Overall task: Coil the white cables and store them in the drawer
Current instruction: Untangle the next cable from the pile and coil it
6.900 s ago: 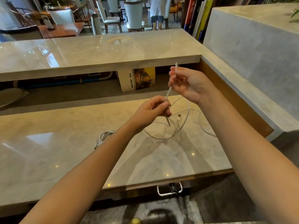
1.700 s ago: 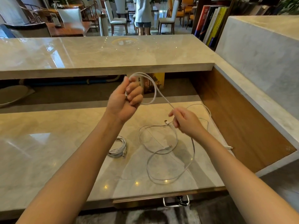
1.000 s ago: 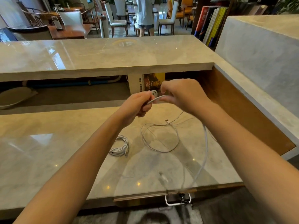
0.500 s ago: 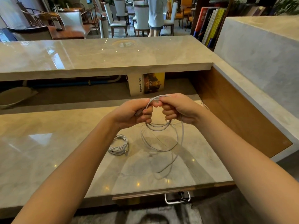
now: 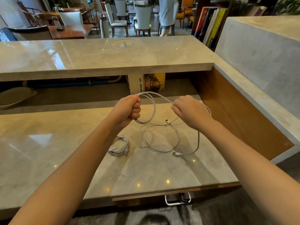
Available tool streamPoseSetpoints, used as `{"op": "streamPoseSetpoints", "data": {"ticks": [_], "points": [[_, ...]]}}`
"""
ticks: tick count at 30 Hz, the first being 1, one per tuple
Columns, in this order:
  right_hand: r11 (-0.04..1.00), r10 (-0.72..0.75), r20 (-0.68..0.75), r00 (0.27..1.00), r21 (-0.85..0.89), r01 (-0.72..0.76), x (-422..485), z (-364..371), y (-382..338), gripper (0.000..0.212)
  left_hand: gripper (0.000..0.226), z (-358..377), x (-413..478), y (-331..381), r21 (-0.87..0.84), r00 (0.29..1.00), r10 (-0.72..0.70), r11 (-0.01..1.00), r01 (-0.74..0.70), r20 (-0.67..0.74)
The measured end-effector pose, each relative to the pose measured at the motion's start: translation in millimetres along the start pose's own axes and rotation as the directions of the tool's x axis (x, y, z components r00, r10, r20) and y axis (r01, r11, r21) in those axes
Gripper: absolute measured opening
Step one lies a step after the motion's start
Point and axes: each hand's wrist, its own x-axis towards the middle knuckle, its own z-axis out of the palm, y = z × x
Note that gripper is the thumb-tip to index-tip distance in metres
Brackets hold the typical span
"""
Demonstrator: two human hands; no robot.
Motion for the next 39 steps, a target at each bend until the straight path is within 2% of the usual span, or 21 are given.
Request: {"op": "streamPoseSetpoints", "data": {"ticks": [1, 3, 5, 6, 7, 8, 9, 10, 13, 17, 19, 21, 25, 28, 31, 34, 36, 39], "points": [[0.995, -0.013, -0.013, 1.000, -0.098, 0.012, -4, 3, 2, 0.033, 0.031, 0, 1, 0, -0.029, 1.000, -0.015, 0.999, 0.015, -0.018], [0.981, 0.065, 0.018, 0.998, -0.183, -0.061, -9, 6, 4, 0.034, 0.031, 1, 1, 1, -0.116, 0.998, -0.062, 0.991, 0.059, -0.020], [0.962, 0.193, 0.148, 0.970, -0.224, -0.157, -10, 8, 8, 0.033, 0.031, 1, 0, 2, -0.257, 0.993, -0.118, 0.959, 0.118, 0.018], [0.957, 0.255, 0.244, 0.936, -0.202, -0.208, -9, 8, 9, 0.032, 0.032, 2, 0, 3, -0.328, 0.989, -0.138, 0.934, 0.145, 0.046], [0.950, 0.313, 0.336, 0.889, -0.101, -0.296, -7, 7, 11, 0.031, 0.032, 3, 0, 4, -0.383, 0.986, -0.150, 0.909, 0.166, 0.071], [0.904, 0.354, 0.430, 0.831, 0.071, -0.421, -7, 6, 12, 0.031, 0.033, 3, -1, 4, -0.421, 0.984, -0.154, 0.889, 0.179, 0.093], [0.795, 0.369, 0.513, 0.775, 0.257, -0.549, -7, 4, 10, 0.032, 0.033, 4, -1, 5, -0.445, 0.982, -0.153, 0.876, 0.187, 0.113], [0.653, 0.352, 0.562, 0.749, 0.426, -0.626, -7, 1, 8, 0.032, 0.033, 5, -1, 5, -0.456, 0.980, -0.148, 0.869, 0.191, 0.130], [0.299, 0.318, 0.529, 0.786, 0.731, -0.613, -8, -6, -3, 0.030, 0.032, 10, -3, 0, -0.414, 0.980, -0.124, 0.893, 0.178, 0.156], [-0.053, 0.299, 0.531, 0.793, 0.839, -0.542, -7, -4, -30, 0.034, 0.028, 24, -1, -15, -0.211, 0.994, -0.064, 0.974, 0.081, 0.087], [-0.183, 0.284, 0.540, 0.792, 0.842, -0.508, -9, 0, -40, 0.037, 0.028, 28, -1, -21, -0.094, 0.999, -0.014, 0.995, 0.016, 0.029], [-0.271, 0.276, 0.548, 0.789, 0.832, -0.484, -10, 2, -44, 0.040, 0.030, 30, -2, -26, 0.030, 0.999, 0.040, 0.999, -0.039, -0.032], [-0.416, 0.243, 0.622, 0.745, 0.760, -0.499, -10, 5, -50, 0.042, 0.031, 35, 2, -35, 0.366, 0.964, 0.172, 0.926, -0.089, -0.202], [-0.479, 0.204, 0.655, 0.728, 0.715, -0.509, -10, 9, -56, 0.042, 0.030, 36, 6, -44, 0.502, 0.931, 0.266, 0.858, -0.110, -0.251], [-0.521, 0.212, 0.678, 0.704, 0.688, -0.505, -11, 14, -63, 0.047, 0.029, 36, 8, -50, 0.563, 0.927, 0.301, 0.816, -0.129, -0.223], [-0.474, 0.233, 0.680, 0.695, 0.704, -0.529, -12, 18, -69, 0.052, 0.030, 35, 11, -53, 0.589, 0.940, 0.292, 0.797, -0.136, -0.178], [-0.460, 0.215, 0.665, 0.715, 0.715, -0.527, -13, 17, -69, 0.051, 0.031, 33, 12, -54, 0.563, 0.946, 0.277, 0.815, -0.139, -0.168], [-0.506, 0.179, 0.589, 0.788, 0.742, -0.440, -16, 14, -69, 0.039, 0.032, 29, 13, -55, 0.521, 0.942, 0.271, 0.843, -0.134, -0.196]]}}
